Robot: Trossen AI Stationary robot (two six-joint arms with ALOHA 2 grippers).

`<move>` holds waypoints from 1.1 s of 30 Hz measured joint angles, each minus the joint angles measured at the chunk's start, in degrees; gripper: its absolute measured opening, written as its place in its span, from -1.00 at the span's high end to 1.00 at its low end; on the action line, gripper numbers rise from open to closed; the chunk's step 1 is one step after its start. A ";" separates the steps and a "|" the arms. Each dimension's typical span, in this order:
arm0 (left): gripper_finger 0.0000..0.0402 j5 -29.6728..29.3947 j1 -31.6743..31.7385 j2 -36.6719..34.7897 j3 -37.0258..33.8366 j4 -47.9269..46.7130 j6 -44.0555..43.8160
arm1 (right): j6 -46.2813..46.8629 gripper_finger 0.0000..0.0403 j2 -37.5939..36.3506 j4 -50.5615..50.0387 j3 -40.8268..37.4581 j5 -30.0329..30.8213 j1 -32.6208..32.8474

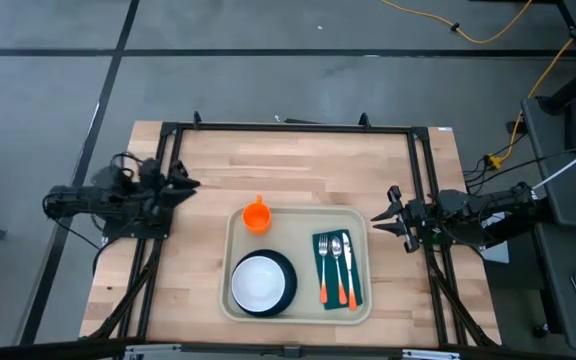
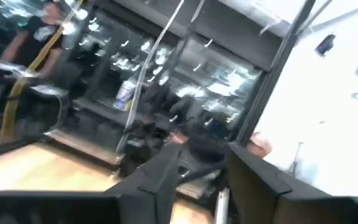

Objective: Set up tray
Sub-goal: Return to Home Position

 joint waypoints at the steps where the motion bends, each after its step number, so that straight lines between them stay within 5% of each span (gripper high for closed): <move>1: 0.35 1.46 0.72 -0.40 -1.65 2.34 -0.70 | -0.04 0.59 -0.01 0.09 -0.01 0.00 0.00; 12: 0.35 6.46 9.40 -0.43 -15.49 9.02 -3.26 | -0.01 0.59 0.01 0.00 -0.01 0.01 0.00; 22: 0.35 6.51 12.54 -0.25 -15.71 3.32 10.88 | -0.05 0.59 0.01 0.04 -0.01 0.14 0.00; 33: 0.35 6.47 12.50 -0.25 -15.71 2.49 12.96 | -0.04 0.59 0.01 0.07 -0.03 0.24 0.00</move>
